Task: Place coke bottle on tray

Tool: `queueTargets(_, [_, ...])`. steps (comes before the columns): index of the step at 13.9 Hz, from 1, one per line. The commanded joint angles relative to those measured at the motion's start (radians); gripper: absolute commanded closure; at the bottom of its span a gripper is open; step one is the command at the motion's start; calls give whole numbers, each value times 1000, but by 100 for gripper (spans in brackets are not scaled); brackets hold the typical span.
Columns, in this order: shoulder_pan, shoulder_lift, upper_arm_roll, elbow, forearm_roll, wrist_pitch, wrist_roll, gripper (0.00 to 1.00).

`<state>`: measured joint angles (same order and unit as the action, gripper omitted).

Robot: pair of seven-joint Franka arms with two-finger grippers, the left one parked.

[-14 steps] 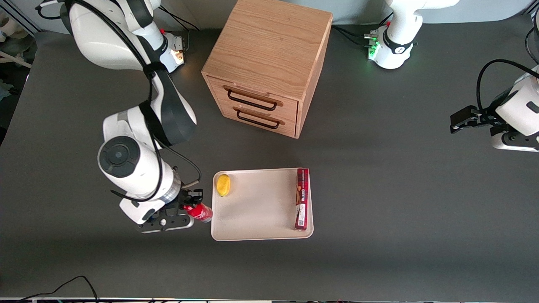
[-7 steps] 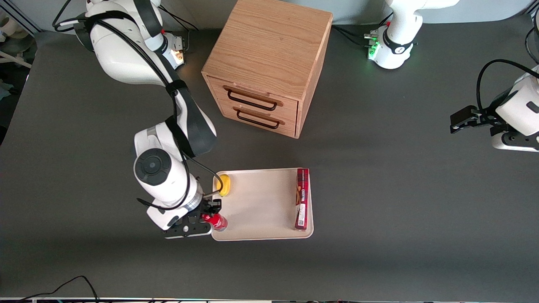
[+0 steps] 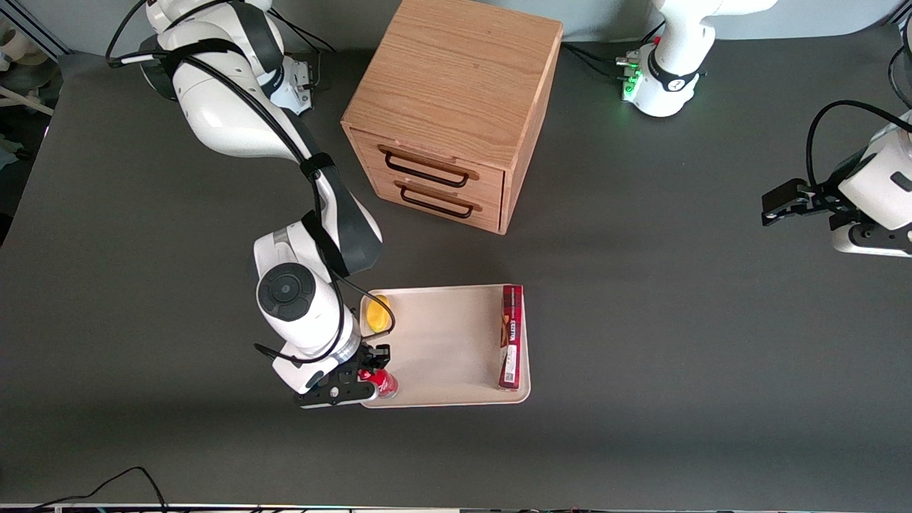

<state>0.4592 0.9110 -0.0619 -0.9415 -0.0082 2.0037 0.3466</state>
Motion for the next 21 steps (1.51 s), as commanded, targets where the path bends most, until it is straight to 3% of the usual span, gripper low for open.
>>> queueTargets(1, [18,13,-16,29,-10,1,63,0])
queueTargets(4, [3,-23,-16,29,-7,-26,58,0])
queueTargets(9, [-74,-159,-2,-26,4,-239,-3,0])
queueTargets(17, [-198,-791,-2,-696,2,-237,-205,0])
queueTargets(21, [-277,-971,-4,-796,4,-340,-284,0])
